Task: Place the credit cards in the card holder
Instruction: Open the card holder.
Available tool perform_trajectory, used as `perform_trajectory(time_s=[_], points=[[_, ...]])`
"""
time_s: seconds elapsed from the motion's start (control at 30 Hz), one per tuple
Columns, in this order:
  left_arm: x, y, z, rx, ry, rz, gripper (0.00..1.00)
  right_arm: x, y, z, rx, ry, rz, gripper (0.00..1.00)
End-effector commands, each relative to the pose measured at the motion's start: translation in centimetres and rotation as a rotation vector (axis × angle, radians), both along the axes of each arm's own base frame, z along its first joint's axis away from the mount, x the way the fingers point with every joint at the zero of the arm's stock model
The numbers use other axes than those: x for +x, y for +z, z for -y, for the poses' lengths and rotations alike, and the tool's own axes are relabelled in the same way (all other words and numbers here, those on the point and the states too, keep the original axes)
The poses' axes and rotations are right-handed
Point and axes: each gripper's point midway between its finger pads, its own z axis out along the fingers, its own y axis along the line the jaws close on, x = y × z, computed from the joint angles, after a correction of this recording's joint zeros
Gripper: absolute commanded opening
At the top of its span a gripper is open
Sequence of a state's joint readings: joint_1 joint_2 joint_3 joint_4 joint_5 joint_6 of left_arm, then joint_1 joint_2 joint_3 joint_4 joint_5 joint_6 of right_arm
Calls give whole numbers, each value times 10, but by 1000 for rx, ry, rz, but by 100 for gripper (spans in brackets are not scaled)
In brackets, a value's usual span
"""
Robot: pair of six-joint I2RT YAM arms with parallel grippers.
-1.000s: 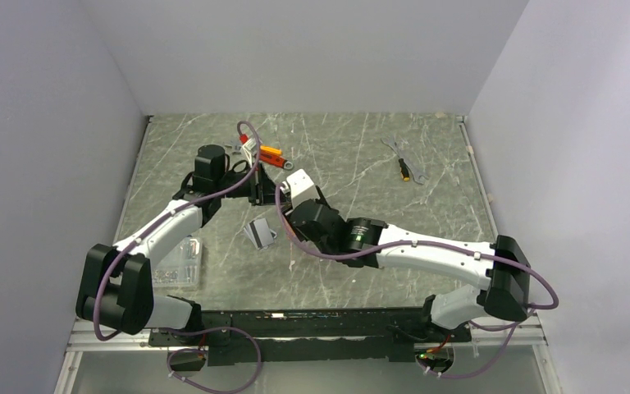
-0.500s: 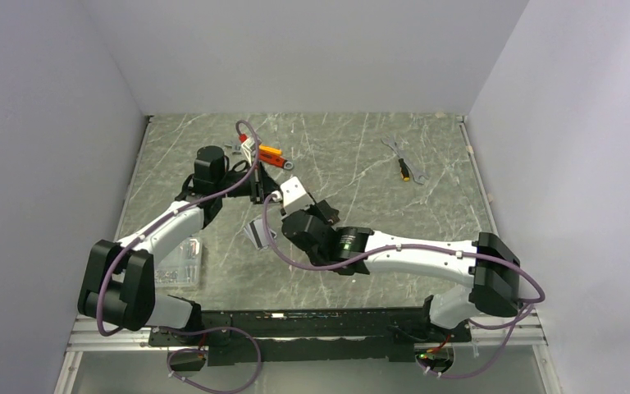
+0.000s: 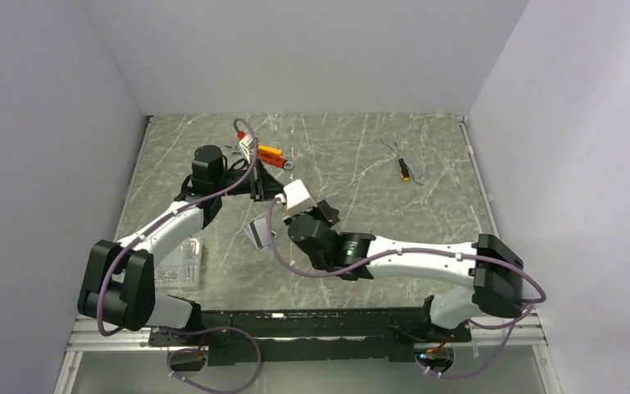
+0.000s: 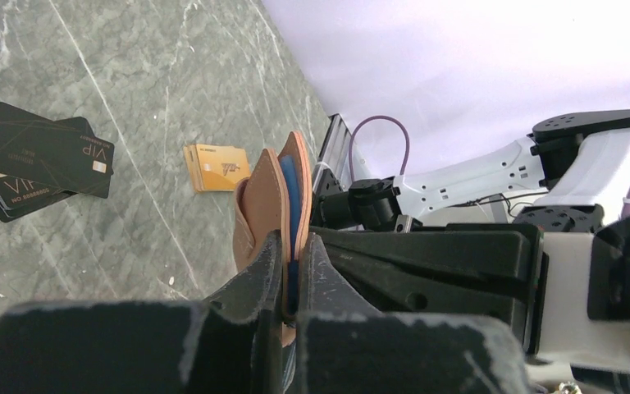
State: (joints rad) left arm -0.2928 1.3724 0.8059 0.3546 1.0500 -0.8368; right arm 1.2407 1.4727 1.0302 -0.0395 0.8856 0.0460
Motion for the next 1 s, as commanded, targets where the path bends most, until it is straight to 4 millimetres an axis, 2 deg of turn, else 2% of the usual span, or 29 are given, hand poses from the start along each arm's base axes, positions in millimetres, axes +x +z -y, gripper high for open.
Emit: perform_trajectory(time_s=[0.0, 0.1, 0.33, 0.5, 0.57, 0.67, 0.77, 0.97], points=[[-17, 8, 3, -34, -92, 6, 0, 0, 51, 12, 232, -5, 107, 0], [-18, 9, 3, -33, -100, 9, 0, 2, 61, 21, 254, -37, 134, 0], [-24, 7, 6, -18, -121, 31, 0, 3, 62, 29, 257, -66, 142, 0], [-28, 1, 11, 22, -146, 83, 0, 5, 56, 49, 283, -126, 72, 0], [-32, -12, 16, 77, -162, 104, 0, 4, 40, 60, 295, -126, -17, 0], [-31, -35, 24, 145, -164, 127, 0, -11, 3, 71, 273, -114, -163, 16], [-31, -57, 33, 174, -165, 79, 0, -29, -27, 84, 283, -130, -267, 21], [-40, -107, 46, 203, -177, -55, 1, -49, -50, 103, 360, -175, -361, 21]])
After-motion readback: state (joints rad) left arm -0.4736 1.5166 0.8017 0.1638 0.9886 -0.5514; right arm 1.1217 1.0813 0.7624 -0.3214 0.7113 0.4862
